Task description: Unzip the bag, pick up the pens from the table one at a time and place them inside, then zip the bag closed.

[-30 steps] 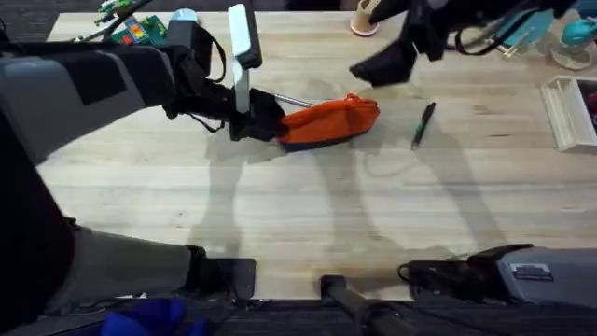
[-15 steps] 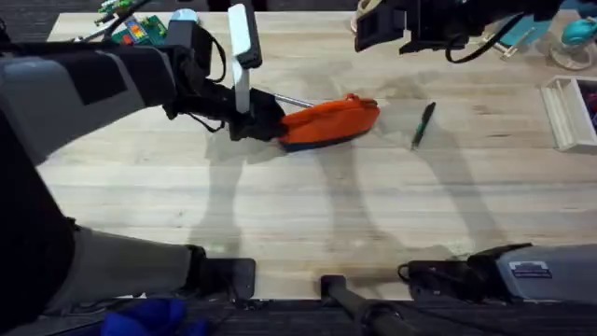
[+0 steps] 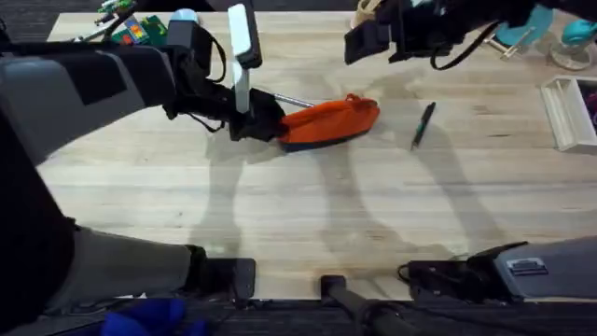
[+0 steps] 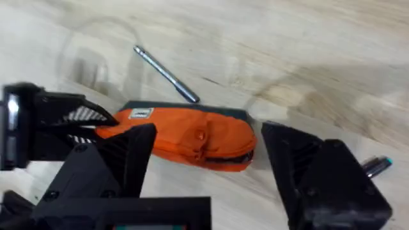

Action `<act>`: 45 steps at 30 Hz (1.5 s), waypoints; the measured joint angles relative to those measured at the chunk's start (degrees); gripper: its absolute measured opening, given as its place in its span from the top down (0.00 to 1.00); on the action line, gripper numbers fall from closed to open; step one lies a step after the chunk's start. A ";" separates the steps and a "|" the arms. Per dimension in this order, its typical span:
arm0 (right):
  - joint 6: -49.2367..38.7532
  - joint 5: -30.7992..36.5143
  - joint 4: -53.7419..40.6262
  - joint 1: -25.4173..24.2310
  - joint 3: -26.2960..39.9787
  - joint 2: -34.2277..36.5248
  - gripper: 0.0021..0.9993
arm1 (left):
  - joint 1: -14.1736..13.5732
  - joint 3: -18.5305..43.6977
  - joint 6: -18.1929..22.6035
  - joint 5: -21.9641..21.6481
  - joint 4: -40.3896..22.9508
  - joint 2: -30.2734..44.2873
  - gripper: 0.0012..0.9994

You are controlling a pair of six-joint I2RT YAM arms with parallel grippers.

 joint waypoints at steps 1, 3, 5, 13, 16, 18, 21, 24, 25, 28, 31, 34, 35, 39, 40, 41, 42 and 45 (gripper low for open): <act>-0.72 0.00 -0.06 0.21 0.00 0.63 0.00 | 0.00 0.00 0.00 0.00 0.00 -0.02 0.96; -2.00 0.02 -0.07 0.57 -0.02 1.82 0.00 | 0.00 0.00 0.00 0.00 0.00 0.00 0.96; -2.85 0.13 -0.20 0.81 0.00 2.86 0.00 | 0.00 0.00 0.00 0.00 0.00 0.00 0.96; -4.44 -0.58 -0.46 0.94 -0.02 6.32 0.00 | 0.00 0.00 0.00 0.00 -0.02 0.00 0.96; -4.84 -1.16 -0.59 0.96 -0.02 7.53 0.00 | 0.00 0.00 0.00 0.00 -0.03 0.00 0.96; -4.99 -1.39 -0.87 0.97 0.00 8.10 0.00 | 0.00 0.00 0.00 0.00 -0.09 0.00 0.96; -5.54 -1.60 -2.10 1.18 -0.02 8.59 0.00 | 0.00 0.00 0.00 0.00 -0.15 0.00 0.96; -6.08 -1.62 -3.15 1.42 -0.02 8.85 0.00 | 0.00 0.00 0.00 0.00 -0.15 0.00 0.96; -6.16 -1.63 -3.39 1.47 -0.02 8.98 0.00 | 0.00 0.00 0.00 0.00 -0.15 0.00 0.96; -6.51 -1.67 -3.65 1.62 -0.02 9.25 0.00 | 0.00 0.00 0.00 0.00 -0.15 0.00 0.96; -6.76 -2.48 -3.67 1.63 -0.02 9.34 0.00 | 0.00 0.00 0.00 0.00 -0.15 0.00 0.96; -6.98 -3.48 -3.79 1.63 -0.02 9.33 0.01 | 0.00 0.00 0.00 0.00 -0.15 0.00 0.96; -6.98 -3.69 -3.92 1.63 -0.01 9.33 0.02 | 0.00 0.00 0.00 0.00 -0.15 0.00 0.96; -6.98 -4.13 -4.11 1.63 -0.01 9.33 0.04 | 0.00 0.00 0.00 0.00 -0.17 0.00 0.96; -6.98 -4.20 -4.11 1.63 -0.02 9.35 0.06 | 0.00 0.00 0.00 0.00 -0.17 0.00 0.96; -6.99 -4.22 -4.12 1.63 -0.02 9.33 0.07 | 0.00 0.00 0.00 0.00 -0.17 0.00 0.96; -6.99 -4.50 -4.13 1.92 -0.02 9.33 0.15 | 0.00 0.00 0.00 0.00 -0.17 0.00 0.96; -7.00 -4.61 -4.11 2.45 -0.02 9.33 0.19 | 0.00 0.00 0.00 0.00 -0.17 0.00 0.96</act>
